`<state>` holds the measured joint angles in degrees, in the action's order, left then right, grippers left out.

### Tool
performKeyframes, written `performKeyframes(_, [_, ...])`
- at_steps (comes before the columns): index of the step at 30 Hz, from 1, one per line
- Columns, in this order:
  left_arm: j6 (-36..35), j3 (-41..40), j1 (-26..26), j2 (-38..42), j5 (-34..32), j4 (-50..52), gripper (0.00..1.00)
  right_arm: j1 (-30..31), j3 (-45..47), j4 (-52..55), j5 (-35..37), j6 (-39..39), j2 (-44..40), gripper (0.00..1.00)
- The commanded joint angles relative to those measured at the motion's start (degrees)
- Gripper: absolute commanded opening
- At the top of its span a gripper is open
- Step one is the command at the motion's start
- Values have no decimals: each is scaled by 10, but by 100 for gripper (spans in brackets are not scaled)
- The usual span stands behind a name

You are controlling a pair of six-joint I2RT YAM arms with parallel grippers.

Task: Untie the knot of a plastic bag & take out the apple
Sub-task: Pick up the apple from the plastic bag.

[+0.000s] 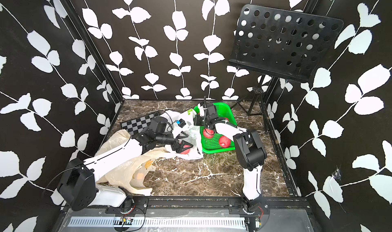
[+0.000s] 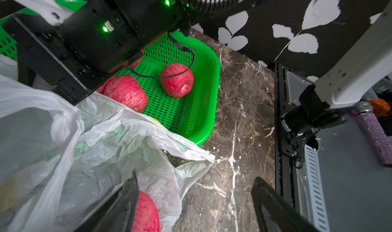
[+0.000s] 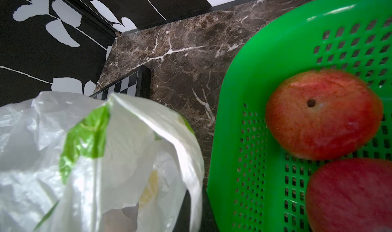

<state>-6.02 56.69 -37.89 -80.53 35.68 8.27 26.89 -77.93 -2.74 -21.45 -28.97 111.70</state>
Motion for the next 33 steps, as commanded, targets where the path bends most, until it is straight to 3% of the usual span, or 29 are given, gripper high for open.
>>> performKeyframes(1, [-43, 30, -12, -32, -49, 91, 83, 4, -2, -17, -1, -4, -13, 0])
performKeyframes(4, [-27, 22, -13, -37, 16, 73, 83, 4, -5, -15, -1, -4, -12, 0])
performKeyframes(6, [-17, 11, -12, -30, 21, 55, 83, 4, -5, -15, -1, -3, -12, 0])
performKeyframes(8, [-19, 6, -13, -28, -26, 59, 82, 4, -5, -16, 0, -4, -12, 0])
performKeyframes(12, [-41, 36, -18, -60, -220, 123, 82, 4, -5, -19, -3, -6, -8, 0])
performKeyframes(17, [-63, 52, -19, -101, -286, 144, 88, 4, 0, -22, -1, -6, -12, 0])
performKeyframes(26, [-64, 88, -19, -184, -257, 176, 90, 4, 2, -23, -1, -6, -13, 0])
performKeyframes(33, [-62, 95, -19, -180, -246, 179, 75, 4, 3, -24, -1, -8, -16, 0])
